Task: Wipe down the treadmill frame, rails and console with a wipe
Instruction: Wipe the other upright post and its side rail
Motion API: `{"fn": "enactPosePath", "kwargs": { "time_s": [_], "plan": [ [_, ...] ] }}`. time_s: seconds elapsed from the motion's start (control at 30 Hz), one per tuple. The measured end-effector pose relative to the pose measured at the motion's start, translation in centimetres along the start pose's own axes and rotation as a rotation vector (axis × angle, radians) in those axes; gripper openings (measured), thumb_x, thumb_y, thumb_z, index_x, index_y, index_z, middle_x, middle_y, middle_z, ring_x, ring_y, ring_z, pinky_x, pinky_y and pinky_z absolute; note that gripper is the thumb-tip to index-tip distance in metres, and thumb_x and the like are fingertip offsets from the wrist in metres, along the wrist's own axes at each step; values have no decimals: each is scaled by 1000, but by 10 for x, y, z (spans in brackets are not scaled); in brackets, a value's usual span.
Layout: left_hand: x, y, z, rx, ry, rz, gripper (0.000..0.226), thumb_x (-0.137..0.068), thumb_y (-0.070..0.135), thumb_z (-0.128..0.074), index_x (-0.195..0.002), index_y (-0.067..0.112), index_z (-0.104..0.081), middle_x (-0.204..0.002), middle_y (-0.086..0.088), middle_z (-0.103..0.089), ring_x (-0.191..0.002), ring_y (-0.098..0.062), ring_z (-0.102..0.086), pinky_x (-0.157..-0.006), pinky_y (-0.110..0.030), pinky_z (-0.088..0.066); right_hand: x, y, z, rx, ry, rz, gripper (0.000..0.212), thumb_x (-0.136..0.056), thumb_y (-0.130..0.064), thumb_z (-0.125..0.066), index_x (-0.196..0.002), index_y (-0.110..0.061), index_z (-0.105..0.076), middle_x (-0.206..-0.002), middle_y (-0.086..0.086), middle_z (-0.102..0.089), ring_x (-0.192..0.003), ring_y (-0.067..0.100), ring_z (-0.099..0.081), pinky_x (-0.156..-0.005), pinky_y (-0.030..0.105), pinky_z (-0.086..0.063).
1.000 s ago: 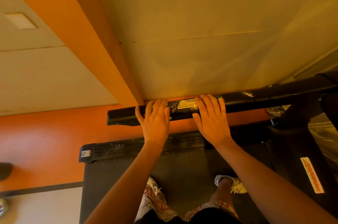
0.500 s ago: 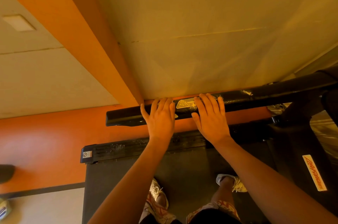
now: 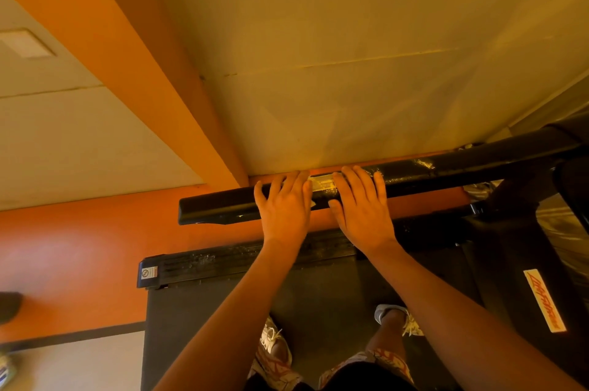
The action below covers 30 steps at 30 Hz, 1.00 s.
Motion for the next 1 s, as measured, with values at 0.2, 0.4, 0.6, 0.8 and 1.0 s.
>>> {"fn": "enactPosePath", "kwargs": {
  "time_s": [0.2,0.4,0.6,0.8,1.0],
  "plan": [
    [4,-35,11,-11,41,5,46,-108,33,-23,-132,24,-61,-129,2,-66,-126,-21,-57,-112,-54,-33,-2,-1,5,-63,-18,-40,50,-107,-41,-35,-146,-14,-51,-148,11,-53,-144,30,-40,-122,49,-18],
    [5,-25,12,85,108,86,50,-108,35,-20,-126,25,-66,-125,1,-68,-124,-23,-58,-110,-60,-33,-4,9,28,-128,34,-38,40,-106,-35,-41,-131,-15,-64,-140,8,-60,-139,30,-46,-123,55,-16],
    [5,-27,10,81,109,87,52,-109,37,-19,-127,25,-66,-126,1,-68,-125,-23,-57,-111,-58,-31,-2,68,58,-155,122,-78,39,-105,-30,-43,-131,-10,-64,-137,11,-60,-133,29,-52,-124,50,-18],
    [5,-27,10,78,139,80,49,-109,35,-21,-124,25,-66,-124,1,-69,-124,-25,-57,-110,-59,-32,6,148,46,-33,129,-200,45,-107,-35,-35,-125,-6,-64,-128,16,-64,-125,34,-54,-120,52,-22],
    [8,-25,8,85,116,97,53,-110,37,-17,-129,24,-64,-128,1,-67,-128,-25,-54,-112,-58,-29,7,149,35,-44,226,-244,41,-104,-30,-38,-116,-4,-67,-118,17,-66,-115,35,-56,-112,52,-31]
  ]
}}
Point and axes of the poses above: each hand's wrist, its own x-axis away from the middle knuckle, its own z-axis out of the back of the hand, y = z × x, the point moved 7 cm from there along -x, towards the middle knuckle
